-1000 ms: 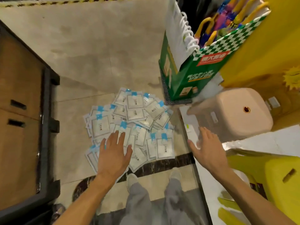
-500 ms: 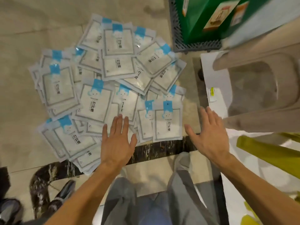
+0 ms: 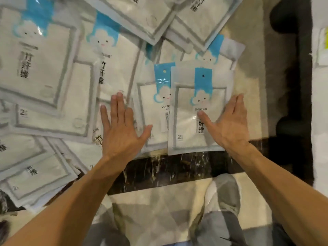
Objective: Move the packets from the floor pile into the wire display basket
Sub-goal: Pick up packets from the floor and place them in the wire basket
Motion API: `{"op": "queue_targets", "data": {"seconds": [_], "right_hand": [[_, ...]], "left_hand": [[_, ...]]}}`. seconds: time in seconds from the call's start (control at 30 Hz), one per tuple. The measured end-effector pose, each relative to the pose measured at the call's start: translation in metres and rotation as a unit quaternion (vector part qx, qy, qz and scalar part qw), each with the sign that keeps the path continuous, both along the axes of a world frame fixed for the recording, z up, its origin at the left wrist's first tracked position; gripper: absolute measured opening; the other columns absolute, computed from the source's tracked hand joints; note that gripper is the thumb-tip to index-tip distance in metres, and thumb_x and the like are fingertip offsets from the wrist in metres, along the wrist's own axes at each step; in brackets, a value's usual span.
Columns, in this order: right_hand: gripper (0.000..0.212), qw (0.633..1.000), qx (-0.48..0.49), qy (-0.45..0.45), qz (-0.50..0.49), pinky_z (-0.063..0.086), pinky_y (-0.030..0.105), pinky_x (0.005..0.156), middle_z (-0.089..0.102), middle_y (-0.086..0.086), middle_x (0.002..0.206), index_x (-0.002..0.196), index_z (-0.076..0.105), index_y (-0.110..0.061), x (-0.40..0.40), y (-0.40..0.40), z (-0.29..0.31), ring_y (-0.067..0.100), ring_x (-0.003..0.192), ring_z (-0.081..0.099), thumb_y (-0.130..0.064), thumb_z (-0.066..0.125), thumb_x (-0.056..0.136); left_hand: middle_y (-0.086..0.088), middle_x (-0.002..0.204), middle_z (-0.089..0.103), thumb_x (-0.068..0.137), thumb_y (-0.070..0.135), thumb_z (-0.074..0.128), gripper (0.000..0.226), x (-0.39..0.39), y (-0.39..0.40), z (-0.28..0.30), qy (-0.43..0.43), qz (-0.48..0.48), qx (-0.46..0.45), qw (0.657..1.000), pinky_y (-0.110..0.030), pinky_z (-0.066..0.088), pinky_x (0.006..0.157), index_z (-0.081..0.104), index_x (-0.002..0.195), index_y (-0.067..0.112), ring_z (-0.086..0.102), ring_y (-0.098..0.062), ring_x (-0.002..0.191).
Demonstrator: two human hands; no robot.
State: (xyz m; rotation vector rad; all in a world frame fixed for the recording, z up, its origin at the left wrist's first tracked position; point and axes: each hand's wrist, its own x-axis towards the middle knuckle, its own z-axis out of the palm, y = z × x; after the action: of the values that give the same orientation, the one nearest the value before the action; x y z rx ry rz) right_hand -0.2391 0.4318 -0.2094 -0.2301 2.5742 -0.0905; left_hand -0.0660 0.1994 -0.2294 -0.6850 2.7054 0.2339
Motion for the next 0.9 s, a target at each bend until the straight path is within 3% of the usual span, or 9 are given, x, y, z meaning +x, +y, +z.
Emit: {"op": "queue_targets", "data": {"seconds": [0.1,0.23,0.43,0.5,0.57,0.63,0.7,0.77,0.9], "right_hand": [[0.124,0.996,-0.072,0.014,-0.044,-0.003,0.044,0.129,-0.01,0.016,0.171,0.161,-0.002,0.002,0.005,0.003,-0.021,0.026,0.159,-0.01,-0.081,0.048,0.085],[0.105,0.974,-0.184,0.037,-0.125,0.009,0.049,0.129,0.004,0.01,0.171,0.153,0.029,-0.002,0.008,0.007,-0.029,0.023,0.159,0.0,-0.062,0.077,0.081],[0.092,0.965,-0.196,-0.007,-0.176,0.026,0.033,0.124,0.021,0.003,0.157,0.131,0.044,-0.002,-0.006,0.001,-0.019,0.019,0.146,0.022,-0.052,0.09,0.07],[0.07,0.957,-0.218,-0.007,-0.192,0.034,0.034,0.119,0.032,-0.003,0.143,0.116,0.049,-0.013,-0.01,-0.002,-0.012,0.014,0.134,0.032,-0.046,0.091,0.071],[0.053,0.936,-0.265,-0.022,-0.232,0.05,0.043,0.106,0.048,-0.005,0.128,0.103,0.05,-0.026,-0.012,-0.003,-0.002,0.017,0.121,0.051,-0.042,0.09,0.073],[0.046,0.899,-0.324,-0.073,-0.286,0.06,0.045,0.092,0.065,-0.003,0.117,0.109,0.054,-0.025,-0.014,-0.002,0.014,0.017,0.106,0.068,-0.029,0.088,0.079],[0.05,0.873,-0.356,-0.124,-0.308,0.062,0.044,0.089,0.072,-0.001,0.116,0.124,0.055,-0.016,-0.014,-0.001,0.027,0.016,0.103,0.073,-0.016,0.084,0.084],[0.055,0.873,-0.352,-0.15,-0.302,0.063,0.043,0.087,0.074,-0.001,0.117,0.13,0.055,-0.015,-0.015,0.003,0.043,0.017,0.104,0.074,-0.016,0.084,0.083],[0.042,0.85,-0.367,-0.208,-0.316,0.064,0.044,0.084,0.079,0.001,0.11,0.122,0.066,-0.018,-0.02,0.006,0.085,0.019,0.099,0.077,-0.015,0.081,0.082]], "left_hand": [[-0.02,0.169,-0.013,0.093,0.073,0.03,0.093,-0.006,0.004,-0.013,0.039,0.028,0.012,0.999,-0.06,-0.007,0.124,0.034,0.146,-0.004,-0.017,-0.032,0.156],[-0.021,0.169,-0.008,0.097,0.066,0.045,0.069,-0.011,0.008,-0.016,0.103,0.065,0.054,0.991,-0.062,-0.007,0.123,0.049,0.123,0.002,-0.012,-0.035,0.157],[-0.007,0.172,0.005,0.086,0.055,0.071,0.04,-0.014,0.007,0.002,0.157,0.137,0.153,0.966,-0.053,-0.007,0.126,0.047,0.084,0.023,-0.006,-0.023,0.158],[-0.004,0.171,0.013,0.082,0.052,0.077,0.04,-0.017,0.006,0.014,0.155,0.158,0.162,0.962,-0.052,0.002,0.126,0.048,0.08,0.024,0.002,-0.02,0.158],[-0.001,0.167,0.025,0.078,0.049,0.08,0.039,-0.018,0.005,0.028,0.148,0.178,0.153,0.961,-0.048,0.012,0.122,0.05,0.077,0.024,0.015,-0.02,0.154],[0.001,0.159,0.039,0.079,0.044,0.082,0.035,-0.02,0.003,0.043,0.147,0.207,0.142,0.957,-0.039,0.016,0.114,0.053,0.078,0.025,0.028,-0.021,0.147],[-0.002,0.147,0.048,0.082,0.037,0.081,0.032,-0.02,-0.002,0.055,0.154,0.236,0.158,0.946,-0.032,0.018,0.109,0.053,0.084,0.023,0.036,-0.022,0.139],[-0.005,0.138,0.051,0.086,0.028,0.08,0.028,-0.021,-0.008,0.07,0.166,0.245,0.198,0.934,-0.032,0.026,0.108,0.053,0.09,0.018,0.042,-0.023,0.132],[0.004,0.108,0.061,0.096,0.022,0.069,0.013,-0.021,-0.023,0.107,0.155,0.31,0.322,0.881,-0.025,0.044,0.08,0.057,0.101,0.023,0.057,-0.015,0.102]]}}
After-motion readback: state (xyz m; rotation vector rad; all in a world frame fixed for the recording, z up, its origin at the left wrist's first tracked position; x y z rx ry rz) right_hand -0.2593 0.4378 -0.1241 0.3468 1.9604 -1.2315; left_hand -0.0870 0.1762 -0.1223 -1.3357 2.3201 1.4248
